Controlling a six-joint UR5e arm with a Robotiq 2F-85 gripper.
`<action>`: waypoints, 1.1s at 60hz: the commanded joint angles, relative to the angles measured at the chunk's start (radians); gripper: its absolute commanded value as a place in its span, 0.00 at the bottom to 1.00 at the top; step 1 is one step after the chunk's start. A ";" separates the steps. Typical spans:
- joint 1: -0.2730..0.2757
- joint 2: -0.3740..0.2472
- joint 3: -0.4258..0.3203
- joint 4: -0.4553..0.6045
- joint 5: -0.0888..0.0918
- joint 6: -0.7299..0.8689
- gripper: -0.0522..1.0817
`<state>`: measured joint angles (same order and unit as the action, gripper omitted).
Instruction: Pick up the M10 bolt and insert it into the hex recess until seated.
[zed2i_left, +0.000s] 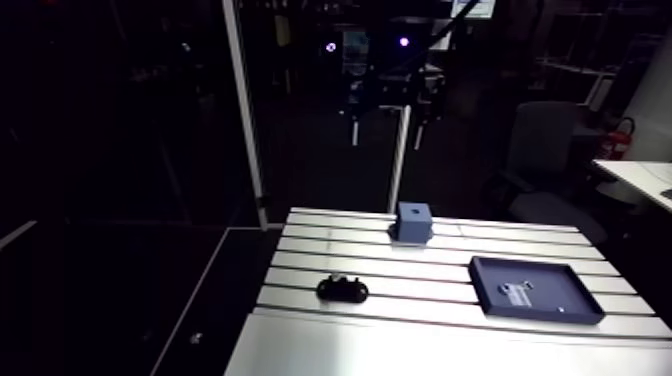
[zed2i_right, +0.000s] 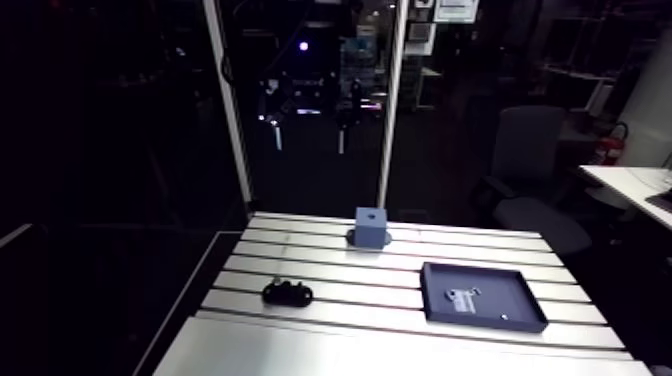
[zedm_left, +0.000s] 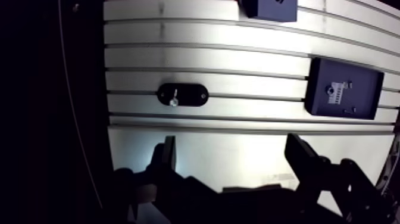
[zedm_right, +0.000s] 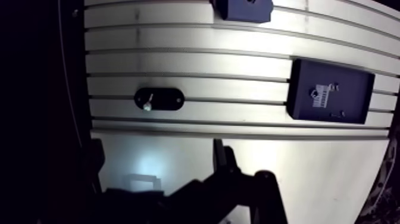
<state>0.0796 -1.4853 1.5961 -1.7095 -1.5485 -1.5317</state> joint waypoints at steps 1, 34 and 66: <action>0.024 0.004 0.100 -0.149 0.003 0.051 0.05; 0.080 0.068 0.265 -0.416 0.000 0.086 0.05; 0.117 0.125 0.306 -0.462 -0.008 0.089 0.12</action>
<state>0.1873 -1.3759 1.8907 -2.1642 -1.5540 -1.4433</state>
